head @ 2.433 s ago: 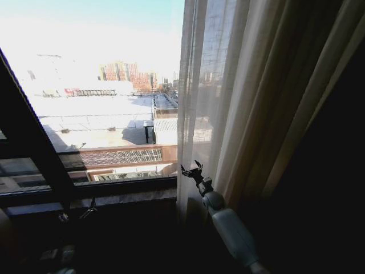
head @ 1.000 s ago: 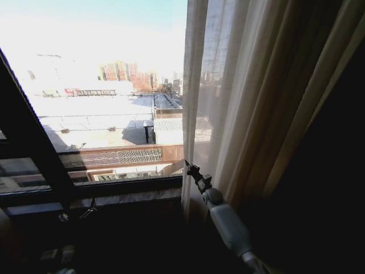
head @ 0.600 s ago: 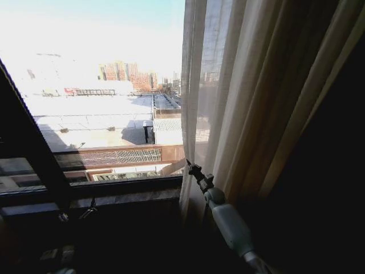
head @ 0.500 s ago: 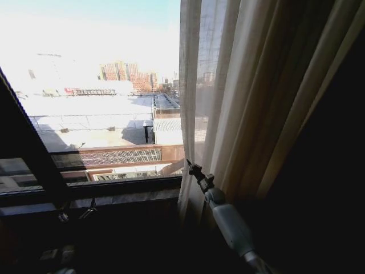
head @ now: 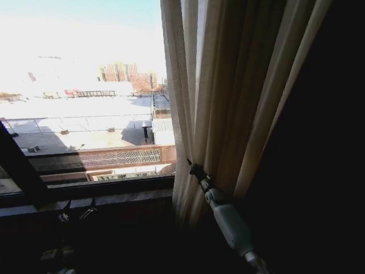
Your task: Open the curtains by pulling them apart, changing their state from closed to fully open.
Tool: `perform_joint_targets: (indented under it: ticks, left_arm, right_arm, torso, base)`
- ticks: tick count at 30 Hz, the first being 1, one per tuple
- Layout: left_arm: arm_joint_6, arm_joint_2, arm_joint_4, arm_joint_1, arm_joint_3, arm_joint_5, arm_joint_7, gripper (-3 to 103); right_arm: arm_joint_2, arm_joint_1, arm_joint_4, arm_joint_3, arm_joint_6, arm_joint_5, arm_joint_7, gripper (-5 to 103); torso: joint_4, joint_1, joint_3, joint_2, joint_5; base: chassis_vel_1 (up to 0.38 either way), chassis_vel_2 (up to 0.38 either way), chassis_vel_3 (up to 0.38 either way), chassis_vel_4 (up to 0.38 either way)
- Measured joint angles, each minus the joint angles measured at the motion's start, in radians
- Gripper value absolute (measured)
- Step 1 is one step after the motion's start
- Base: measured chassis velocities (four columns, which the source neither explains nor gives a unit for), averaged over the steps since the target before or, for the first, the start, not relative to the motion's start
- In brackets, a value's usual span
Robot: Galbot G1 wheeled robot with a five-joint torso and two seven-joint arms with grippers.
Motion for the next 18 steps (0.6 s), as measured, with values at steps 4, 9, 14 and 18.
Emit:
perform_joint_targets:
  ticks: [4,9,14,18]
  left_arm:
    - [0.0,0.0,0.0,0.0,0.0,0.0,0.0,100]
    - [0.0,0.0,0.0,0.0,-0.001,0.0,-0.001,100]
    - [0.0,0.0,0.0,0.0,-0.001,0.0,-0.001,100]
    - [0.0,0.0,0.0,0.0,0.0,0.0,-0.001,100]
  right_arm:
    - [0.003,0.0,0.002,-0.001,0.01,0.01,0.012,0]
    - [-0.004,-0.004,0.014,-0.001,-0.006,0.007,-0.003,0]
    - [-0.008,-0.008,0.015,0.003,-0.007,0.005,-0.007,0]
    - [-0.009,-0.009,0.017,0.004,-0.008,0.008,-0.014,0]
  torso:
    - [0.0012,0.0,0.0,0.0,-0.0019]
    - [0.0008,0.0,0.0,0.0,-0.0008]
    - [0.0002,0.0,0.0,0.0,-0.0003]
    - [0.0004,0.0,0.0,0.0,-0.0005]
  base:
    - [0.017,0.022,-0.016,-0.026]
    - [0.039,0.051,-0.034,-0.028]
    - [-0.011,-0.008,0.004,0.011]
    - [-0.068,-0.055,0.059,0.06]
